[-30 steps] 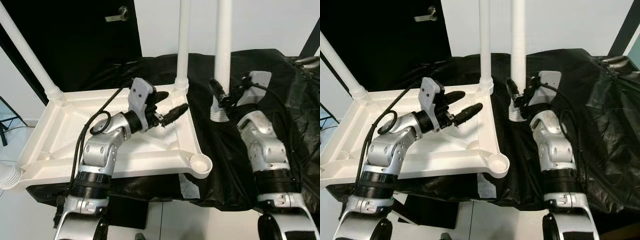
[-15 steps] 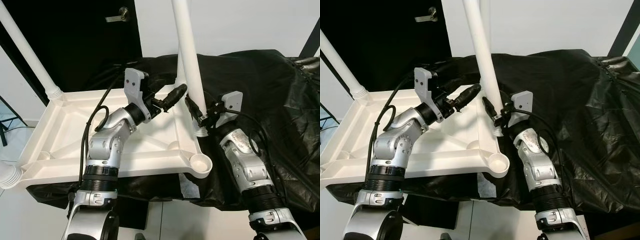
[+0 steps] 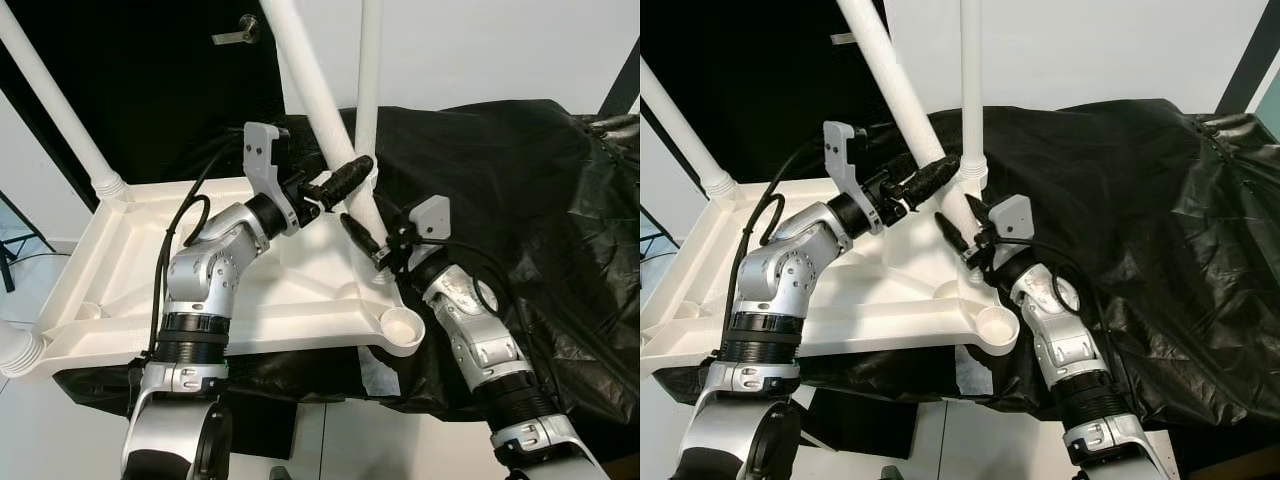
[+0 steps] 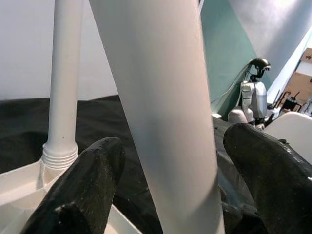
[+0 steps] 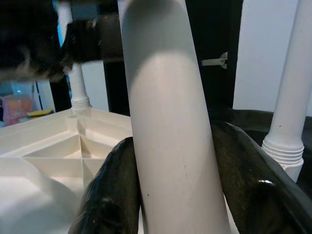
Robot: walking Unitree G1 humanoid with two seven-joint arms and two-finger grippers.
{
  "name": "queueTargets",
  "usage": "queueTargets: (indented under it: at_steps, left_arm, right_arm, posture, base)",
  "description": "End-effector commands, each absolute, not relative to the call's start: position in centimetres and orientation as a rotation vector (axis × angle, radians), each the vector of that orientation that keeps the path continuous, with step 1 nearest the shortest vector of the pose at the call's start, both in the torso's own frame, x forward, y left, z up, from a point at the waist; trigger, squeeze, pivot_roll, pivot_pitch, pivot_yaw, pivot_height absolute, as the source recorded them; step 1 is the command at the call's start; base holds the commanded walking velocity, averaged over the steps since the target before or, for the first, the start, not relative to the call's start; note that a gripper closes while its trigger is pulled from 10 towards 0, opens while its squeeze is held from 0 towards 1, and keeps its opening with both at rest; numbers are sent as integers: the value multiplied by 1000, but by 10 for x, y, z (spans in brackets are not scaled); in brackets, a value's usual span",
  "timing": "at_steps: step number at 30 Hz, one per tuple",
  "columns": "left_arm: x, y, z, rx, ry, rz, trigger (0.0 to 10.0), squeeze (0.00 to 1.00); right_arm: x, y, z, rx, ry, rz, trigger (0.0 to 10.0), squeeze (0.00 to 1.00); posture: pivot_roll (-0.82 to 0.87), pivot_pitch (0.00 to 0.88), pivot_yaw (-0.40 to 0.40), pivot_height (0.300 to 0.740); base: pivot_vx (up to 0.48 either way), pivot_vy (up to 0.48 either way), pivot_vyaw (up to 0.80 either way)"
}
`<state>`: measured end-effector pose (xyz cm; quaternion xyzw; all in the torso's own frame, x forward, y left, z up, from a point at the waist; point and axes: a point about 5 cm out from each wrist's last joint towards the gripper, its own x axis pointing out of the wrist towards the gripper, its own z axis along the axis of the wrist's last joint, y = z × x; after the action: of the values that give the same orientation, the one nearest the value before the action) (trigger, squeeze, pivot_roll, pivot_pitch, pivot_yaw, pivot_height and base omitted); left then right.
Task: Building children table
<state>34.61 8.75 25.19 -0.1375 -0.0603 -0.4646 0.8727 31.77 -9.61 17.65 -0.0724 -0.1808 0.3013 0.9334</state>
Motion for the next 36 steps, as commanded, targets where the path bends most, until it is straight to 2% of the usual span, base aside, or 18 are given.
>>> queueTargets:
  at_steps: [1, 13, 14, 16, 17, 28, 29, 30, 31, 32, 36]
  left_arm:
    - [345, 88, 255, -300, -132, -1036, 10000, 0]
    - [355, 93, 287, -448, -127, -1065, 10000, 0]
    - [356, 93, 289, -475, -132, -1058, 1490, 0]
    - [357, 94, 291, -494, -135, -1052, 1490, 0]
    - [357, 94, 292, -508, -141, -1046, 0, 0]
    - [347, 84, 298, -440, -161, -1075, 0, 0]
    - [345, 81, 300, -423, -166, -1078, 10000, 0]
    - [345, 81, 300, -423, -166, -1078, 10000, 0]
    - [342, 78, 301, -402, -172, -1081, 10000, 0]
    - [339, 75, 303, -375, -191, -1082, 10000, 0]
    - [334, 71, 306, -339, -230, -1072, 10000, 0]
  right_arm:
    - [318, -91, 182, -158, -402, 634, 10000, 0]
    - [320, -84, 182, -197, -420, 651, 10000, 0]
    - [320, -84, 182, -201, -423, 649, 10000, 0]
    - [320, -84, 182, -204, -425, 648, 10000, 0]
    - [320, -85, 183, -206, -426, 647, 10000, 0]
    - [323, -85, 184, -215, -433, 625, 10000, 0]
    - [324, -85, 184, -217, -424, 620, 10000, 0]
    - [324, -85, 184, -217, -424, 620, 10000, 0]
    - [324, -85, 184, -226, -420, 610, 10000, 792]
    - [327, -85, 184, -223, -403, 593, 10000, 1000]
    - [331, -86, 184, -230, -370, 559, 10000, 1000]
  posture:
    - [-70, 0, 74, 740]
    - [-73, 0, 96, 740]
    - [-74, 0, 97, 740]
    - [-74, 0, 97, 740]
    - [-74, 0, 98, 740]
    - [-68, 0, 97, 740]
    - [-68, 0, 97, 740]
    - [-68, 0, 97, 740]
    - [-66, 0, 92, 740]
    - [-65, 0, 89, 740]
    - [-64, 0, 85, 740]
  base:
    - [0, 0, 0]
    - [0, 0, 0]
    - [0, 0, 0]
    - [0, 0, 0]
    - [0, 0, 0]
    - [0, 0, 0]
    - [0, 0, 0]
    - [0, 0, 0]
    - [0, 0, 0]
    - [0, 0, 0]
    - [0, 0, 0]
